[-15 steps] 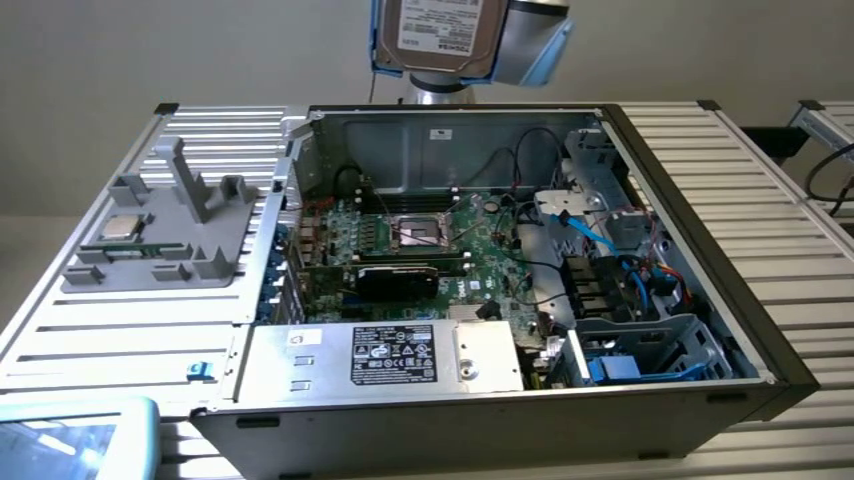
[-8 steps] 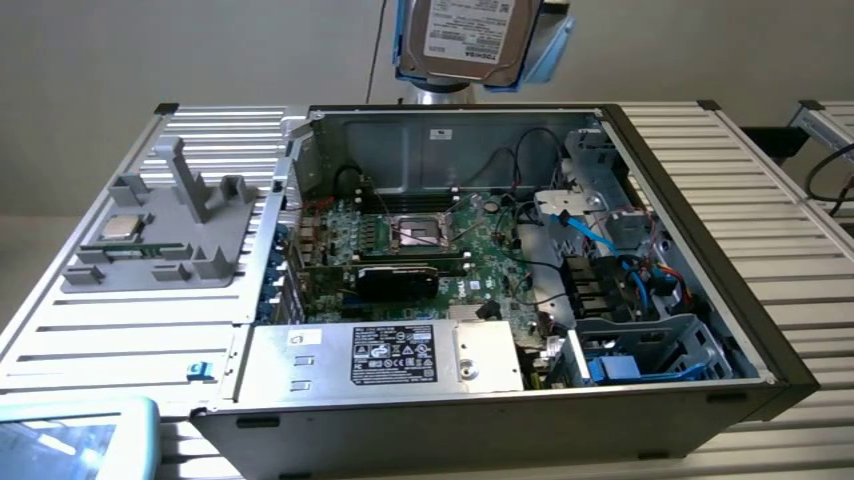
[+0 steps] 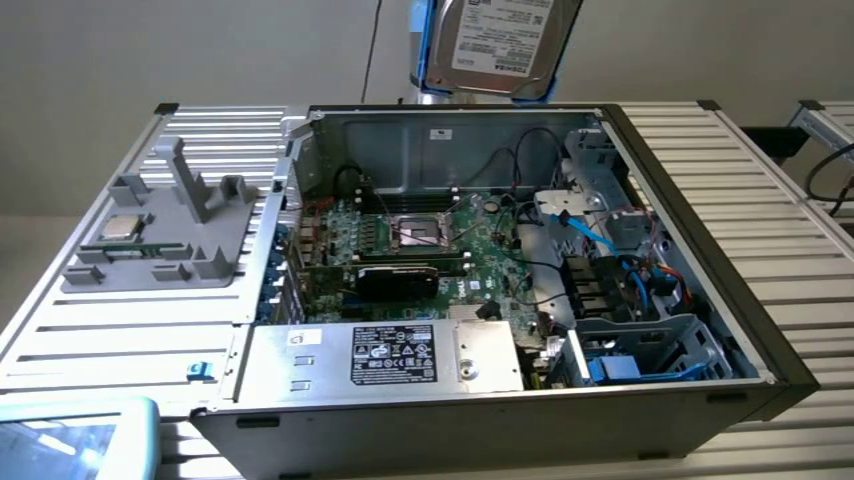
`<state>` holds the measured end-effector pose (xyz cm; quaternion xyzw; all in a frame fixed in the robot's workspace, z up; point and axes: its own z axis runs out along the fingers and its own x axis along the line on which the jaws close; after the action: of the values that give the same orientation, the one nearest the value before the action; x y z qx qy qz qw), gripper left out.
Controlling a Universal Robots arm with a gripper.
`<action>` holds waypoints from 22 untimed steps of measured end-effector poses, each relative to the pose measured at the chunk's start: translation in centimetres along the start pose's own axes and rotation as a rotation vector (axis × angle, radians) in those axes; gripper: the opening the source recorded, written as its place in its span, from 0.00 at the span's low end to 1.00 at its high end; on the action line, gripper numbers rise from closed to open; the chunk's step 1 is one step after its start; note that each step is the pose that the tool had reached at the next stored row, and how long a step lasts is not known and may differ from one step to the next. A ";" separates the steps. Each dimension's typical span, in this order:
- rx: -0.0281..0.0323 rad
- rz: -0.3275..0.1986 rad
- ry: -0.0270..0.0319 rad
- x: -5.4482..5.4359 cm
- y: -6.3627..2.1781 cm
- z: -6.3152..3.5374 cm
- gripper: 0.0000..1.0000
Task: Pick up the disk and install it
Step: 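Pick up the disk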
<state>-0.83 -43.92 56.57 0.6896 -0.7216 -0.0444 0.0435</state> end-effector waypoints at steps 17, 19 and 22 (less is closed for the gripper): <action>0.0048 -0.001 -0.0052 4.3 -4.70 -0.60 0.37; 0.0048 -0.001 -0.0055 4.7 -5.40 -0.68 0.37; 0.0048 -0.001 -0.0063 5.3 -6.42 -0.81 0.37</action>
<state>5.39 -49.51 56.59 0.6898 -0.7216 -0.0449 0.0396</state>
